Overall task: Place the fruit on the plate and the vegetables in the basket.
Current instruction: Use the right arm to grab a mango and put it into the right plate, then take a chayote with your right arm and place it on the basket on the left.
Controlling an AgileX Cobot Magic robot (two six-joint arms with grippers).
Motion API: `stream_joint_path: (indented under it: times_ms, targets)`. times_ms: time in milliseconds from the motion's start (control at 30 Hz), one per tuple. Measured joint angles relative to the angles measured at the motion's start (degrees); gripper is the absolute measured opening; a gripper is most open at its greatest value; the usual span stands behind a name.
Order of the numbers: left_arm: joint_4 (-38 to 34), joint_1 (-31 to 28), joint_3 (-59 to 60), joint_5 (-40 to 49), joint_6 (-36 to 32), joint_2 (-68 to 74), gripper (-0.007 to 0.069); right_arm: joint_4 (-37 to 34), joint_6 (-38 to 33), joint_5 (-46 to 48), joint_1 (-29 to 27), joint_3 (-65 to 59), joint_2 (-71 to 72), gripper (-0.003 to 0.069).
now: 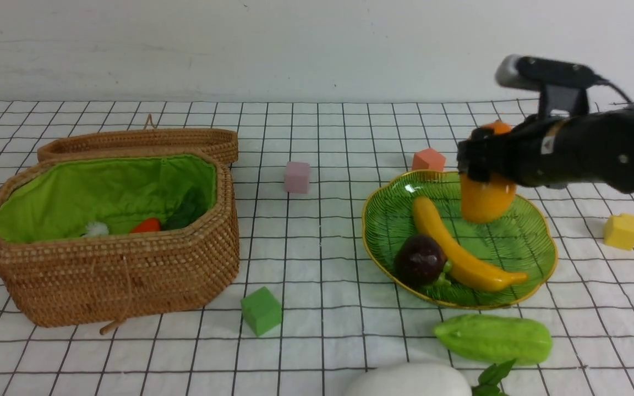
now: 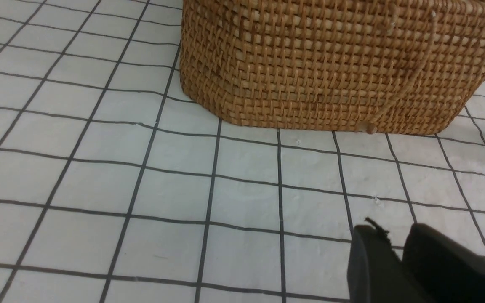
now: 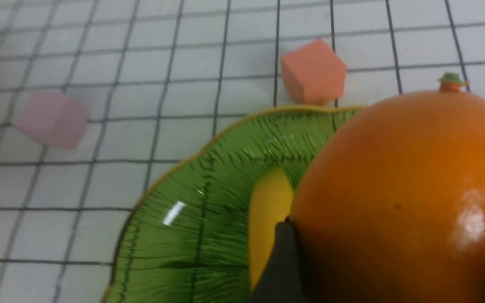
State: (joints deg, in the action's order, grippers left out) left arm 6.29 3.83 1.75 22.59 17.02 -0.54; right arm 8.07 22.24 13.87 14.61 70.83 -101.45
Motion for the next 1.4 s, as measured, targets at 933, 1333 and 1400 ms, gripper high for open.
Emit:
stream_joint_path:
  times_ms: [933, 1333, 1400]
  targets:
    - [0.0, 0.0, 0.0, 0.0, 0.0, 0.0, 0.0134, -13.1, -52.1, 34.8, 0.2, -12.0, 14.7, 0.0608]
    - [0.0, 0.0, 0.0, 0.0, 0.0, 0.0, 0.0143, -21.2, -72.8, 21.1, 0.4, -17.9, 9.4, 0.0524]
    - [0.0, 0.0, 0.0, 0.0, 0.0, 0.0, 0.0143, -21.2, -72.8, 21.4, 0.4, -17.9, 7.6, 0.0518]
